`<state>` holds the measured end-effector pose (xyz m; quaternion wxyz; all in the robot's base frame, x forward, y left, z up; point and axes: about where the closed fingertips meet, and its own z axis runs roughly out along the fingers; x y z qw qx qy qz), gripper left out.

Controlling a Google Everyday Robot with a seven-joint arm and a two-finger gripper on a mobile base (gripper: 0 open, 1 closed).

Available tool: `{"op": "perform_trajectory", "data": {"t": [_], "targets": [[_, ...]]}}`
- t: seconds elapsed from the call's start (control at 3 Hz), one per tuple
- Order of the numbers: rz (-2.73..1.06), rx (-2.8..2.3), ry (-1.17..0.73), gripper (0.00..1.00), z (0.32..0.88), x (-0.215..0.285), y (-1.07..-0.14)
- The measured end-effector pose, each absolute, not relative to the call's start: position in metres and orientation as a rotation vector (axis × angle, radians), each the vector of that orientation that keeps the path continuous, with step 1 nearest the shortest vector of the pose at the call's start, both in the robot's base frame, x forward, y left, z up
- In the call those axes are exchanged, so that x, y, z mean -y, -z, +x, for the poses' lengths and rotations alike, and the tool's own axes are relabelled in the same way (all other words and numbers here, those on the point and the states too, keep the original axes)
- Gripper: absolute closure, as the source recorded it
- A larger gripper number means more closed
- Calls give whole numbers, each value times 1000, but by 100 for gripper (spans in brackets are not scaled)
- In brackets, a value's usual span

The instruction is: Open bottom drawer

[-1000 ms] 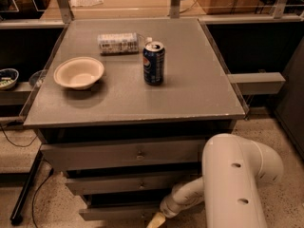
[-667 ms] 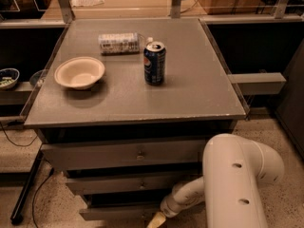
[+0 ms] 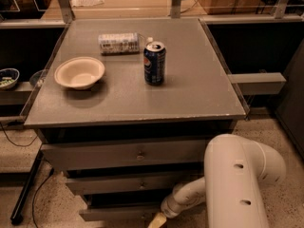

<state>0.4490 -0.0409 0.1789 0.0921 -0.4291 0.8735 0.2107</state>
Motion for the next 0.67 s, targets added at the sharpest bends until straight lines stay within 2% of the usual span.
{"op": "perform_trajectory", "data": {"t": [0.67], "targets": [[-1284, -2608, -648, 0, 447, 41, -177]]}}
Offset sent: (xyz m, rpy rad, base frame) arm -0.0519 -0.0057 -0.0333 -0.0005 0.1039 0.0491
